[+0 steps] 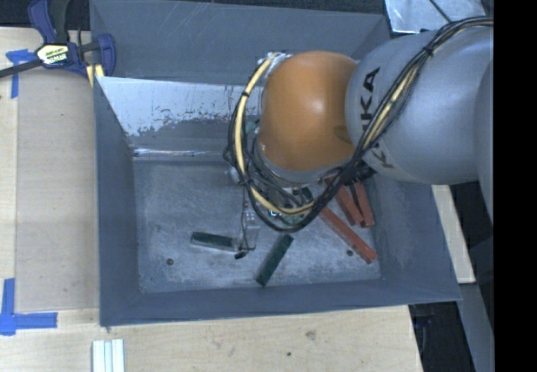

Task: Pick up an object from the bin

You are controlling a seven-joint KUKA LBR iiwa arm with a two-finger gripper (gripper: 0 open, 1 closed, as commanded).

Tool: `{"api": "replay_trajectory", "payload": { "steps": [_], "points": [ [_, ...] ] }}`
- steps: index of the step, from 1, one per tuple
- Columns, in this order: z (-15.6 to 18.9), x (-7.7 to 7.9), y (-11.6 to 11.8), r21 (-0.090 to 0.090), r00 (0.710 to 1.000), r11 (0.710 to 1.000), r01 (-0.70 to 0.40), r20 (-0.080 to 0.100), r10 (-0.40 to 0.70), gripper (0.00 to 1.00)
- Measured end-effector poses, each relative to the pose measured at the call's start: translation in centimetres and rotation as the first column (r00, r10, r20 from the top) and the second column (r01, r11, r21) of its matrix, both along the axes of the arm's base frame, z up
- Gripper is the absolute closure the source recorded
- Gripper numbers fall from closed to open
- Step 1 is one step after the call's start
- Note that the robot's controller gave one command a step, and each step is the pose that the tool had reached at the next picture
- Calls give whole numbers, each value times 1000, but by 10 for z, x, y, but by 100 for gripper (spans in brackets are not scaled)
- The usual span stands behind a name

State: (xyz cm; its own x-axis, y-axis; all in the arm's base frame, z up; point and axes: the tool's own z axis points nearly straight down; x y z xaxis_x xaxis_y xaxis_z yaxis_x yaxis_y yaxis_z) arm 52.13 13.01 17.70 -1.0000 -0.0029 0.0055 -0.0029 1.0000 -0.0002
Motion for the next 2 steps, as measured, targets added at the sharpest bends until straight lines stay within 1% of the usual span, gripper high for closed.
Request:
{"api": "replay_trajectory", "payload": {
  "steps": [1,2],
  "points": [
    [-111,3,9,-1,994,994,-112,1,112,0],
    [-106,5,9,1,994,994,-109,10,109,100]
  ]
}}
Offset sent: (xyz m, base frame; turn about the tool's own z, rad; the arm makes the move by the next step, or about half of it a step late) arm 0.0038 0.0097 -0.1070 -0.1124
